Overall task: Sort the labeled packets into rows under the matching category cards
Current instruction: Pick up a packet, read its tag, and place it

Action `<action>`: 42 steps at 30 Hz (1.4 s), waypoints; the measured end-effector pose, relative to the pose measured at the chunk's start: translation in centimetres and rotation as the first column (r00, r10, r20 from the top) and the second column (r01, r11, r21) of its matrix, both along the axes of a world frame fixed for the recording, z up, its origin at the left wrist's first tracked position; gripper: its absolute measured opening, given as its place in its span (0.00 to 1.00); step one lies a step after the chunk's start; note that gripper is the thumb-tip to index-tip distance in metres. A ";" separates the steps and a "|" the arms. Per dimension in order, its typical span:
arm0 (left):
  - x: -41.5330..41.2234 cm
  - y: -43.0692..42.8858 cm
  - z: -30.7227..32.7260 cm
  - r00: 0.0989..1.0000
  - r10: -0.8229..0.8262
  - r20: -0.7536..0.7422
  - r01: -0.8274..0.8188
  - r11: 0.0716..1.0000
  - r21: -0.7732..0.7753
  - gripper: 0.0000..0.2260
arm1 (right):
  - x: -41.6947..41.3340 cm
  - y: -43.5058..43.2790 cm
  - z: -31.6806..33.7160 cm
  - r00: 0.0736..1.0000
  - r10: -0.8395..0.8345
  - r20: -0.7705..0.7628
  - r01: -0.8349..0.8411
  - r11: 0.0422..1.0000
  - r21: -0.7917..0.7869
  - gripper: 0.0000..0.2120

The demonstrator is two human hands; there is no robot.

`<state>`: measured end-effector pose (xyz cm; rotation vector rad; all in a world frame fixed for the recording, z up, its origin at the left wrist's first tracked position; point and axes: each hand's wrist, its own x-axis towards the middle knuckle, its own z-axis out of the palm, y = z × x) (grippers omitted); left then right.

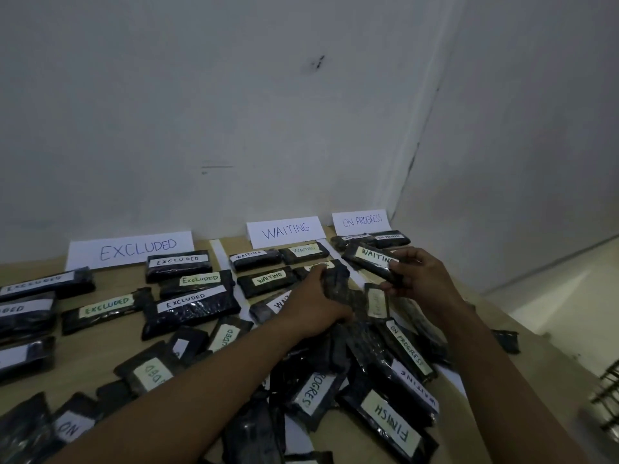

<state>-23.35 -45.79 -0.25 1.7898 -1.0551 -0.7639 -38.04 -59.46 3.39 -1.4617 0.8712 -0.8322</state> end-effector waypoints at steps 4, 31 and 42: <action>1.8 2.0 1.7 0.925 0.038 -0.378 -0.128 0.968 -0.216 0.35 | 0.6 -1.2 -0.5 0.999 0.000 -0.050 -0.001 1.000 -0.027 0.10; 7.5 8.4 -1.5 0.988 0.021 -0.152 -0.024 1.000 -0.020 0.26 | 7.2 -5.4 -2.2 0.781 0.228 -0.582 -0.403 0.895 -0.189 0.11; 7.6 8.3 -1.6 0.993 0.013 -0.118 -0.017 0.999 -0.037 0.26 | 6.3 -6.6 -2.6 0.602 0.221 -0.767 -0.536 0.824 -0.183 0.13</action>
